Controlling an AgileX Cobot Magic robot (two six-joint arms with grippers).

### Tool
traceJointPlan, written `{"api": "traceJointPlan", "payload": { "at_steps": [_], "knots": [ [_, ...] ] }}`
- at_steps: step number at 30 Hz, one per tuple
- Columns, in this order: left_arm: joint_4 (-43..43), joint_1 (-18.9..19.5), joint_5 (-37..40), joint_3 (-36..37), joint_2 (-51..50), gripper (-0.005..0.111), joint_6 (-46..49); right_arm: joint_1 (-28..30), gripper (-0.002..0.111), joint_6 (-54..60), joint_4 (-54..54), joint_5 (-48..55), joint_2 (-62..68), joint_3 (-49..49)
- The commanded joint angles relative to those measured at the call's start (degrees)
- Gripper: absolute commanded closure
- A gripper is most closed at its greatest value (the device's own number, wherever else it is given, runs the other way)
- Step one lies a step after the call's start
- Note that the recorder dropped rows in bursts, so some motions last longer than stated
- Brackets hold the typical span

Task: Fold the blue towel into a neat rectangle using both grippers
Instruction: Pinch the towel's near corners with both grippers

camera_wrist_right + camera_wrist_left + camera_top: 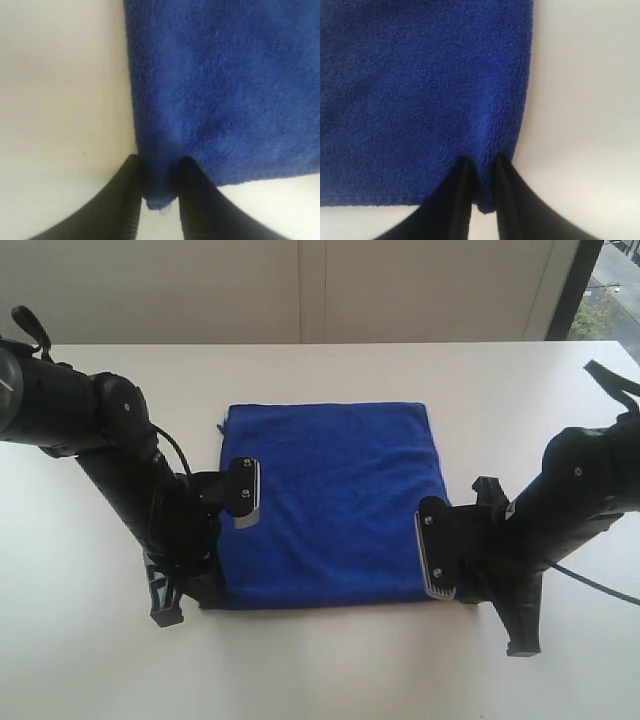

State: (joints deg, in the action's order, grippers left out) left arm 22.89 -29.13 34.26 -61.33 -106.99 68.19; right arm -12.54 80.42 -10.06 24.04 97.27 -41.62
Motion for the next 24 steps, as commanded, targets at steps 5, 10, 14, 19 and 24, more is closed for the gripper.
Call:
{"api": "traceJointPlan", "payload": {
  "at_steps": [5,10,14,19,24],
  "knots": [
    [-0.2,-0.2,3.1,0.7,-1.4,0.105,0.2,-0.1,0.093,0.6,0.4,0.7,1.4,0.3],
    [-0.2,-0.2,4.0,0.7,-1.4,0.105,0.2,-0.1,0.093,0.4,0.4,0.4,1.4,0.3],
    [-0.2,-0.2,4.4,0.7,-0.9,0.104,0.2,-0.1,0.093,0.4,0.4,-0.8,1.4,0.3],
    [-0.2,-0.2,4.4,0.7,-0.3,0.094,0.2,-0.1,0.093,0.4,-0.3,-1.0,1.4,0.3],
    [-0.2,-0.2,4.6,0.7,-0.3,0.065,0.2,-0.1,0.092,0.4,-0.9,-0.9,1.4,0.3]
  ]
}}
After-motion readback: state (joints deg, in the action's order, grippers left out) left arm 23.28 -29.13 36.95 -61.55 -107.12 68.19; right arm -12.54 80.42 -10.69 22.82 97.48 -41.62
